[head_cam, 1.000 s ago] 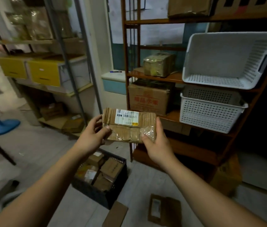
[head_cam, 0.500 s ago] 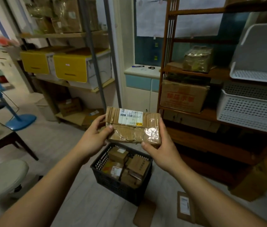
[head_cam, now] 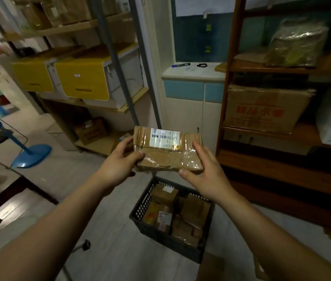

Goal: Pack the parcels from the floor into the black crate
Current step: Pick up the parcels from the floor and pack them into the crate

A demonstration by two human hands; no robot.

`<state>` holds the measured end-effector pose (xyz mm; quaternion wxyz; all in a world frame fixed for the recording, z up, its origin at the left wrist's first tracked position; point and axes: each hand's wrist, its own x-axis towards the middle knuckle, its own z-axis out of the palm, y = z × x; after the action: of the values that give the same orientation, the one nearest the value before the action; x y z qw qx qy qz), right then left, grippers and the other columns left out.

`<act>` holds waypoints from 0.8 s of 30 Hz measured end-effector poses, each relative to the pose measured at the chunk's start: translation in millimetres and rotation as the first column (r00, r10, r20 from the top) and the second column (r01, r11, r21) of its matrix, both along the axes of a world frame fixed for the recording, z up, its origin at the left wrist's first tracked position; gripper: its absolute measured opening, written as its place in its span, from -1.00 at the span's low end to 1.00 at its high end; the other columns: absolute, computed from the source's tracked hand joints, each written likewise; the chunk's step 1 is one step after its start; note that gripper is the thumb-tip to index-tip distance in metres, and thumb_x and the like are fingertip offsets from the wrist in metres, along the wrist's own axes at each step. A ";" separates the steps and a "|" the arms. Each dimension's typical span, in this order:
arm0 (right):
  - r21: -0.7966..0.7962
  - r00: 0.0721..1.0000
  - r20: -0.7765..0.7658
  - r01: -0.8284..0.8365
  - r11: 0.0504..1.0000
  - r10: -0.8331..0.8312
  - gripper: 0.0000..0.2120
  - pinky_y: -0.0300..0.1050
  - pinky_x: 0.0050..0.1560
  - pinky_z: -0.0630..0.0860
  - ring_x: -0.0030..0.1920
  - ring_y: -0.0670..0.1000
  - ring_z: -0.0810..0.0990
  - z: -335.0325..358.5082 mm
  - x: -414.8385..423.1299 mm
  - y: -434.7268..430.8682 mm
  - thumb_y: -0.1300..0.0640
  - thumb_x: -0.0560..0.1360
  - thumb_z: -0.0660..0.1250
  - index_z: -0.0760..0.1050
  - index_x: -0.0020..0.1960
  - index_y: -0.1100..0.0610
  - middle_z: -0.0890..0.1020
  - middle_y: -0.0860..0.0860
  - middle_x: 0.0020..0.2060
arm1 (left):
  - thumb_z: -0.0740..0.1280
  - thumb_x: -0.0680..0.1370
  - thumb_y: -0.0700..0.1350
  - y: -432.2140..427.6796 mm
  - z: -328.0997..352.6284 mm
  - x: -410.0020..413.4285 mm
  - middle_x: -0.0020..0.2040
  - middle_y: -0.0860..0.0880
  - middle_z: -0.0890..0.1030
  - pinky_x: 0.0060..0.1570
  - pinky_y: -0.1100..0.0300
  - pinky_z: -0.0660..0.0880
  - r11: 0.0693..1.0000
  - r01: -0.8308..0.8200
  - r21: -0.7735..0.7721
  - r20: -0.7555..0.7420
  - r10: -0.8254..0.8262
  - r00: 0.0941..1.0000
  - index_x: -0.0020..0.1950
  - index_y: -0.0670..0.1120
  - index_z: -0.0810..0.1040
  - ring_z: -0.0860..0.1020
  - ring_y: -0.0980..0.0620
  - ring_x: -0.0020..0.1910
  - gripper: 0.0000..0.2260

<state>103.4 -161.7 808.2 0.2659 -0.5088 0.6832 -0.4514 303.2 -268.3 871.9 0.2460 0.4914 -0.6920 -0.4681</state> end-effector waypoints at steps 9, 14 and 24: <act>0.241 0.954 -0.281 -0.036 0.970 0.105 0.01 0.10 0.51 0.03 0.53 0.01 -0.21 -14.6 -20.4 -72.4 -0.24 0.32 0.46 -0.12 0.54 -0.21 -0.33 -0.17 0.50 | 0.27 0.56 -0.02 -105.2 -28.6 -13.0 0.15 0.13 0.51 0.04 0.02 0.52 0.982 0.169 0.088 0.085 -0.177 0.981 0.44 0.19 0.22 0.55 0.03 0.05 -0.53; 0.326 0.936 -0.346 0.060 0.943 0.060 0.04 0.08 0.50 0.05 0.52 -0.02 -0.20 -31.3 -11.4 -99.4 -0.24 0.31 0.47 -0.15 0.54 -0.20 -0.24 -0.16 0.52 | 0.26 0.57 -0.06 -157.3 -51.0 -26.4 0.15 0.09 0.50 -0.07 0.13 0.50 0.931 0.336 0.144 0.096 -0.351 0.931 0.46 0.13 0.21 0.55 0.03 0.01 -0.52; 0.458 0.897 -0.440 0.260 0.850 -0.037 0.02 0.13 0.50 0.06 0.52 0.02 -0.17 -75.0 52.2 -154.5 -0.25 0.33 0.45 -0.13 0.55 -0.13 -0.13 -0.06 0.53 | 0.34 0.53 -0.18 -259.0 -112.4 -12.9 0.18 0.11 0.35 -0.25 0.31 0.49 0.717 0.614 0.332 0.007 -0.652 0.758 0.52 0.12 -0.04 0.46 0.20 -0.08 -0.27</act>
<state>155.6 -316.2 733.2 0.2020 -0.4495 0.8558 -0.1572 290.2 -527.3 759.5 -0.0527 0.2848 -0.7498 -0.5949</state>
